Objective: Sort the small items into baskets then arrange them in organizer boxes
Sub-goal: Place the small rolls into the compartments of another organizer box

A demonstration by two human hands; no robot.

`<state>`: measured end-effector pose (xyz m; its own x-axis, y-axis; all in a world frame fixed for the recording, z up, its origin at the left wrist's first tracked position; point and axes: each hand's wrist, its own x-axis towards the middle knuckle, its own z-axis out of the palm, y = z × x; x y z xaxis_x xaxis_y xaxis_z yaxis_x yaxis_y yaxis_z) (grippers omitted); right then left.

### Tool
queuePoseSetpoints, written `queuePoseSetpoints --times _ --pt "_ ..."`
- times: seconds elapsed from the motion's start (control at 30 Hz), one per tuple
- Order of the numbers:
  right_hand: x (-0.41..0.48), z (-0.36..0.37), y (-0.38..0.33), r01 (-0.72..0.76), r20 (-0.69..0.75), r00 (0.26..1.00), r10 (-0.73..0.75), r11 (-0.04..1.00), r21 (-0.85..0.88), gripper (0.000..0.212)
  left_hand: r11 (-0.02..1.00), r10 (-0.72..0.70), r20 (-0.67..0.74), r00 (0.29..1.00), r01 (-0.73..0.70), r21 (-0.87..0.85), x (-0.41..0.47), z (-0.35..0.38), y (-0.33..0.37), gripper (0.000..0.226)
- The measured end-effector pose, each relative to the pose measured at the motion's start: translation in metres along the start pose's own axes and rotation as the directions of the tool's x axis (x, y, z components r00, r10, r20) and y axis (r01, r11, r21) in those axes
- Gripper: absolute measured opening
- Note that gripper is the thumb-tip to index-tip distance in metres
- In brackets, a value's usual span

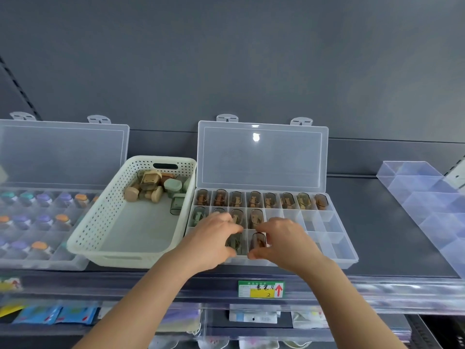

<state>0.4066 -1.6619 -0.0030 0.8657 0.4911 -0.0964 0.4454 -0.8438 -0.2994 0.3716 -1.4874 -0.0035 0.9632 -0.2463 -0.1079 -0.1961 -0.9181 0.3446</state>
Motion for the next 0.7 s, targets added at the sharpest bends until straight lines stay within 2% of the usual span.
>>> queuePoseSetpoints --times 0.3,0.5,0.7 --pt "0.002 0.001 0.001 0.008 -0.018 1.000 -0.007 1.000 0.029 0.031 0.999 0.032 -0.014 0.999 -0.032 0.026 -0.001 0.004 -0.002 0.049" --pt "0.006 -0.004 -0.002 -0.002 0.010 1.000 0.001 0.999 0.037 0.038 0.999 0.029 -0.048 0.998 -0.030 -0.017 -0.002 0.000 -0.004 0.049" --pt "0.022 -0.009 -0.015 0.060 -0.105 0.993 -0.057 0.998 0.025 0.030 1.000 0.000 -0.161 0.987 0.002 0.013 -0.003 -0.023 -0.018 0.044"
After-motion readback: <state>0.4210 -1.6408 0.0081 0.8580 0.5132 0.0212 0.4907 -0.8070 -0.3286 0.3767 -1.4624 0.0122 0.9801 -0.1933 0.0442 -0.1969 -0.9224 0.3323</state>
